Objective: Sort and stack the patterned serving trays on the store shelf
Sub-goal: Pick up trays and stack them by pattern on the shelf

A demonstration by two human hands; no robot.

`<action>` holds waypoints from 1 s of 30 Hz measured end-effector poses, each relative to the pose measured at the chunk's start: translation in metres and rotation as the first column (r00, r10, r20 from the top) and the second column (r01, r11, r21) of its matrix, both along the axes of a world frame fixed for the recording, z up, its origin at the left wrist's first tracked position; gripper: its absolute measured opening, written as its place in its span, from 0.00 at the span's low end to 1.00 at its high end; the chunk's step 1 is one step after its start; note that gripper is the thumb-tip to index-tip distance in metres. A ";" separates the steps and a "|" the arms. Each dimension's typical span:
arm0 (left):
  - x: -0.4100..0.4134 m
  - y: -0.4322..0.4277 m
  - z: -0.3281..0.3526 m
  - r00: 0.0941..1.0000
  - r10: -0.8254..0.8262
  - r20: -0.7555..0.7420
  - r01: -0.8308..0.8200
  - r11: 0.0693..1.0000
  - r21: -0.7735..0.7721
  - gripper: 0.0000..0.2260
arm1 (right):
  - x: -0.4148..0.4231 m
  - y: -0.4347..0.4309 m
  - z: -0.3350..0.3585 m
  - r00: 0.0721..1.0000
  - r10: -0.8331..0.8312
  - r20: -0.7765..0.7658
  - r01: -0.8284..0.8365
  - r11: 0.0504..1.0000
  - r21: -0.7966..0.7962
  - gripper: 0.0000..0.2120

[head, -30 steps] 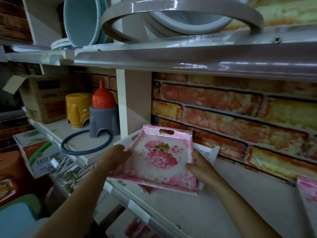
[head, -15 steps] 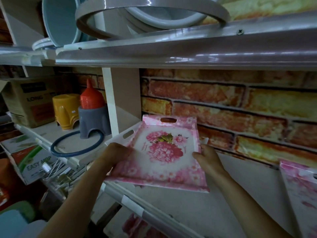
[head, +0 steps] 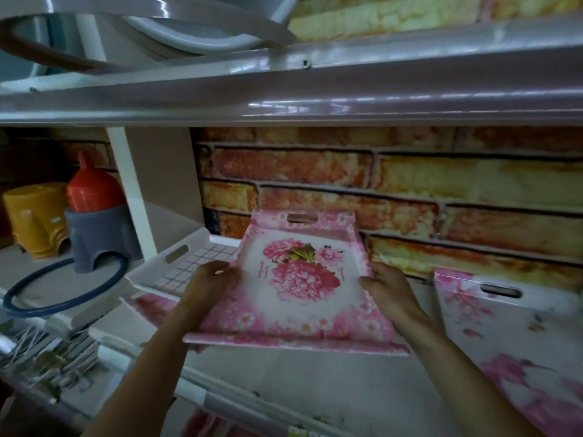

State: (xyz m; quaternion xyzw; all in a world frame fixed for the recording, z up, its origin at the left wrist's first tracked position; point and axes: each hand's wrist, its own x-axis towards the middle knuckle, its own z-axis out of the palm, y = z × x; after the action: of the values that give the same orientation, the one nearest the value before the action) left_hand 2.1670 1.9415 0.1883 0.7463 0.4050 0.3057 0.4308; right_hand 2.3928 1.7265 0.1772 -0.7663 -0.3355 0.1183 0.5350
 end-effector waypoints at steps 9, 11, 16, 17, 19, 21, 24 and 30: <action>0.051 -0.038 -0.011 0.995 0.020 0.098 -0.013 0.997 -0.074 0.10 | 0.026 -0.066 0.007 0.998 -0.055 -0.006 0.055 0.998 0.002 0.10; 0.060 -0.049 -0.012 0.993 0.008 0.117 0.003 0.995 -0.095 0.12 | 0.032 -0.081 0.008 0.996 -0.084 -0.001 0.084 0.996 -0.011 0.09; 0.091 -0.081 -0.012 0.988 -0.060 0.140 0.074 0.992 -0.098 0.13 | 0.048 -0.125 0.005 0.990 -0.141 -0.011 0.141 0.989 -0.037 0.09; 0.099 -0.088 -0.012 0.987 -0.074 0.143 0.089 0.991 -0.100 0.14 | 0.049 -0.135 0.006 0.987 -0.158 -0.016 0.157 0.987 -0.040 0.08; 0.113 -0.103 -0.013 0.982 -0.104 0.157 0.122 0.987 -0.107 0.14 | 0.054 -0.156 0.006 0.980 -0.199 -0.026 0.198 0.979 -0.057 0.07; 0.126 -0.120 -0.015 0.978 -0.140 0.157 0.157 0.982 -0.107 0.12 | 0.061 -0.176 0.004 0.975 -0.222 -0.011 0.221 0.972 -0.075 0.06; 0.143 -0.143 -0.018 0.969 -0.183 0.167 0.200 0.975 -0.097 0.11 | 0.065 -0.207 0.004 0.967 -0.254 -0.015 0.252 0.964 -0.087 0.10; 0.175 -0.175 -0.031 0.957 -0.255 0.135 0.268 0.959 -0.089 0.14 | 0.077 -0.255 -0.001 0.944 -0.330 -0.011 0.328 0.940 -0.092 0.07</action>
State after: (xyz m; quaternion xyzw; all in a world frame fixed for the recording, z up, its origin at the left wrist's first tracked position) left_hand 2.3425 1.7661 0.1573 0.7494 0.2912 0.2688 0.5304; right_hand 2.4698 1.4713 0.1765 -0.8328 -0.1901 0.0521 0.5172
